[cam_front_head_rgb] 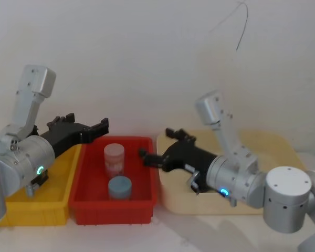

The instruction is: Pick up the garbage bag with the one hand and transfer it to the other hand.

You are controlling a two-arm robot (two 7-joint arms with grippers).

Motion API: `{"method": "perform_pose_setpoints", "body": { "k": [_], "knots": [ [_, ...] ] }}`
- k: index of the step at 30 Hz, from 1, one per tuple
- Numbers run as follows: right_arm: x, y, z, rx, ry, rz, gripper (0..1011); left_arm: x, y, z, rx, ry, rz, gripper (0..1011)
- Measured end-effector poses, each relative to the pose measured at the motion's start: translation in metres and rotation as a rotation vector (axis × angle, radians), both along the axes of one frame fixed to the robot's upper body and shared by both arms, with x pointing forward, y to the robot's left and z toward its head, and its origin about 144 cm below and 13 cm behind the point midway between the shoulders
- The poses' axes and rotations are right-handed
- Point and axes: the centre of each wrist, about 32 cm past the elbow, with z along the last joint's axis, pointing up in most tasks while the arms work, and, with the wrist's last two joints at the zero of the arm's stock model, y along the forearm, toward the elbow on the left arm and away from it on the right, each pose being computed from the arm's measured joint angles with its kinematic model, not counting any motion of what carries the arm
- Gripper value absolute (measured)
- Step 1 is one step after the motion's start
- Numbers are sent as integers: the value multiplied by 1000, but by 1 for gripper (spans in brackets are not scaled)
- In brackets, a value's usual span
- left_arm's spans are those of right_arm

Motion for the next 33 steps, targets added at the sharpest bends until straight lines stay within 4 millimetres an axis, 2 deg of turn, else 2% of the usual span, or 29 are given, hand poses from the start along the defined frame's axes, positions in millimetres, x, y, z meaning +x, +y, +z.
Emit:
{"method": "perform_pose_setpoints", "body": {
  "k": [16,33],
  "knots": [
    [2,40,-5,-106,137,215,1000,0,0,0,0,1,1,1002],
    [13,67,-7,-142,197,278,1000,0,0,0,0,0,1,1001]
  ]
}}
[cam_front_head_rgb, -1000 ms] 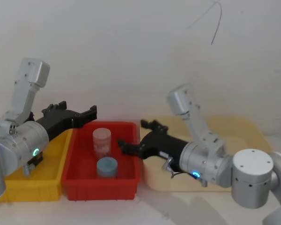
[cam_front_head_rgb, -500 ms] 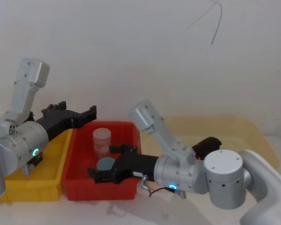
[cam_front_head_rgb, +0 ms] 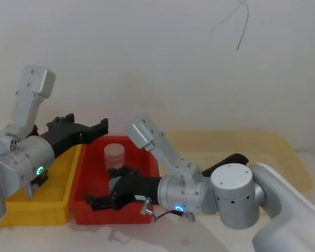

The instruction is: Pick up the garbage bag with the one hand and transfer it to the other hand.

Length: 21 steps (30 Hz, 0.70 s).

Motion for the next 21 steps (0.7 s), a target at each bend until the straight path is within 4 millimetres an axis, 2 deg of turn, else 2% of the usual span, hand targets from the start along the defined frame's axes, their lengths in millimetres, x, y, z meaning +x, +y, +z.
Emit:
{"method": "perform_pose_setpoints", "body": {
  "k": [9,21],
  "knots": [
    [8,4,3,-31,-20,9,1000,0,0,0,0,0,0,1002],
    [19,-1,2,-86,-63,2,1000,0,0,0,0,0,0,1002]
  ]
}}
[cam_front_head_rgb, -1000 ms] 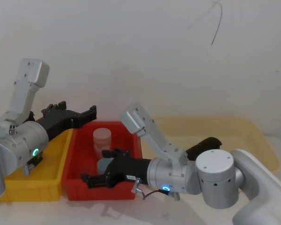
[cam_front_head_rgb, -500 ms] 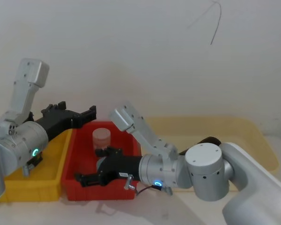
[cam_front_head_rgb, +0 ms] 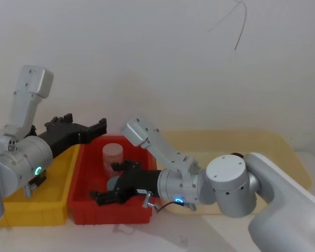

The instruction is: Pick up the garbage bag with the one hand and transfer it to the other hand.

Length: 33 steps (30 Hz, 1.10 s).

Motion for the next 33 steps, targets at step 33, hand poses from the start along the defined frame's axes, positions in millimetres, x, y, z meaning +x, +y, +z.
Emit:
{"method": "perform_pose_setpoints", "body": {
  "k": [33],
  "knots": [
    [26,-15,-5,-49,34,-49,999,0,0,0,0,0,0,1002]
  ]
}}
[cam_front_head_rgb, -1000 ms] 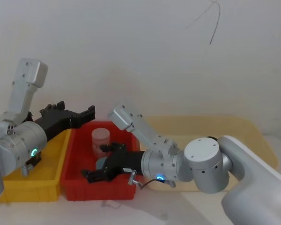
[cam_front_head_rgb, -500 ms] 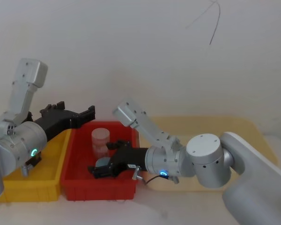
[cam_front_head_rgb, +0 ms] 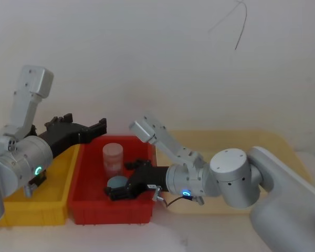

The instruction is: Pick up the garbage bag with the one hand and transfer it to the other hand.

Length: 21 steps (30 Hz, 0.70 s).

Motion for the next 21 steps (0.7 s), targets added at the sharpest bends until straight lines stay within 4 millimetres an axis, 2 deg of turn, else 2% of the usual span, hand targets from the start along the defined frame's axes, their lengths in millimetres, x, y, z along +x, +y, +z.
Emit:
{"method": "perform_pose_setpoints", "body": {
  "k": [20,21],
  "knots": [
    [5,-8,-6,-20,48,-25,1000,0,0,0,0,0,0,1001],
    [5,-9,-7,-18,52,-24,977,0,0,0,0,0,0,1002]
  ]
}}
